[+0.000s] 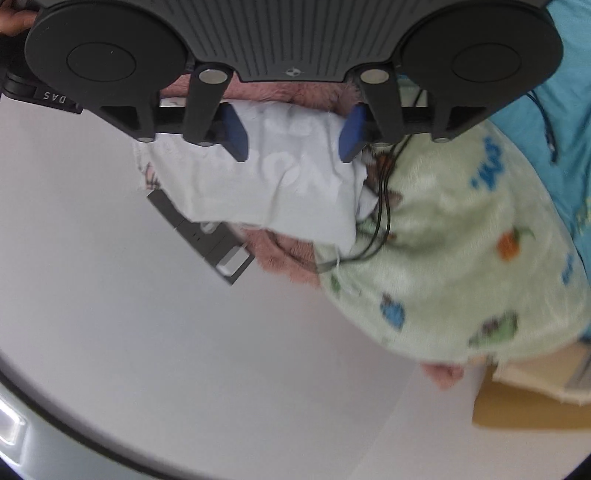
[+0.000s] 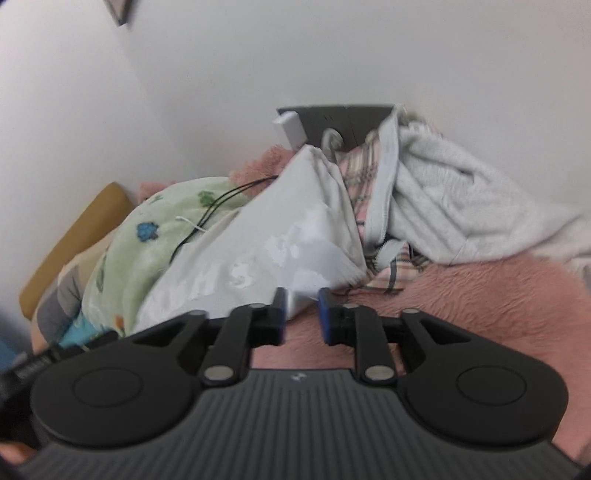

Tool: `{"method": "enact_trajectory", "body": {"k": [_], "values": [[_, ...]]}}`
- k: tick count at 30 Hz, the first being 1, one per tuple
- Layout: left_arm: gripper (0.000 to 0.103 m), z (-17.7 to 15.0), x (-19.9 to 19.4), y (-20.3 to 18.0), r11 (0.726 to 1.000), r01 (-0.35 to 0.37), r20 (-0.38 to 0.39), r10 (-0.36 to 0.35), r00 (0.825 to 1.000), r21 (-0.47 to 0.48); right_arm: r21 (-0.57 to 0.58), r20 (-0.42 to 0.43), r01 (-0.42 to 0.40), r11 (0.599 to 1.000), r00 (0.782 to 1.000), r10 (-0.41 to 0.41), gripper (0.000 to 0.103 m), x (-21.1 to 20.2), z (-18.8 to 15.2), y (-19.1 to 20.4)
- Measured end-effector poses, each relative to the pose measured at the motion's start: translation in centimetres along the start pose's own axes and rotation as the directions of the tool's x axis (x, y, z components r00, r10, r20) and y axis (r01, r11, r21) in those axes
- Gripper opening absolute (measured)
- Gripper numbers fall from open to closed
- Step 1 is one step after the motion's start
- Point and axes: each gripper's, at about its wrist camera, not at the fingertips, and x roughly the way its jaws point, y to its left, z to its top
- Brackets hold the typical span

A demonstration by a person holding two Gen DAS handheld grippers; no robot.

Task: Fold clothes
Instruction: 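Open the left gripper and release the shirt on the pink blanket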

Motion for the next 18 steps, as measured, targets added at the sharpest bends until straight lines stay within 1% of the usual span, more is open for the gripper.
{"method": "enact_trajectory", "body": {"k": [1,2,3,5,7,11,14,16,18], "values": [[0.076,0.3,-1.1,-0.8,1.0,-0.008,0.013,0.008,1.0,0.023,-0.024,0.026,-0.014,1.0,1.0,0.014,0.069,-1.2,0.1,0.5],[0.083,0.5,-2.3,-1.6,0.999,-0.017,0.031,0.015,0.999,0.049,-0.048,0.052,-0.027,0.998,0.998,0.029,0.088,-2.4,0.1,1.1],[0.086,0.7,-3.6,-2.4,0.997,-0.026,0.05,0.022,0.999,0.075,-0.072,0.078,-0.039,0.997,0.996,0.045,0.086,-3.6,0.2,1.6],[0.098,0.7,-6.3,-4.2,0.991,-0.047,0.09,0.036,0.995,0.128,-0.108,0.105,-0.059,0.992,0.992,0.07,0.086,-5.7,0.1,2.5],[0.102,0.6,-9.1,-5.9,0.983,-0.064,0.13,0.041,0.991,0.174,-0.142,0.124,-0.076,0.987,0.988,0.094,0.086,-7.8,0.1,3.4],[0.103,-0.7,-13.9,-8.2,0.97,-0.069,0.197,0.023,0.98,0.231,-0.176,0.148,-0.108,0.978,0.98,0.135,0.086,-11.1,-0.7,4.3],[0.103,-2.6,-17.0,-9.1,0.959,-0.093,0.255,0.023,0.967,0.266,-0.206,0.17,-0.114,0.972,0.974,0.151,0.086,-13.3,-1.6,4.6],[0.103,-3.9,-18.5,-9.4,0.955,-0.095,0.275,0.014,0.961,0.281,-0.241,0.186,-0.11,0.964,0.97,0.157,0.086,-14.6,-2.4,4.7],[0.103,-5.3,-19.5,-9.7,0.952,-0.107,0.287,0.021,0.958,0.286,-0.275,0.211,-0.106,0.956,0.963,0.167,0.086,-15.7,-3.6,4.9]]}}
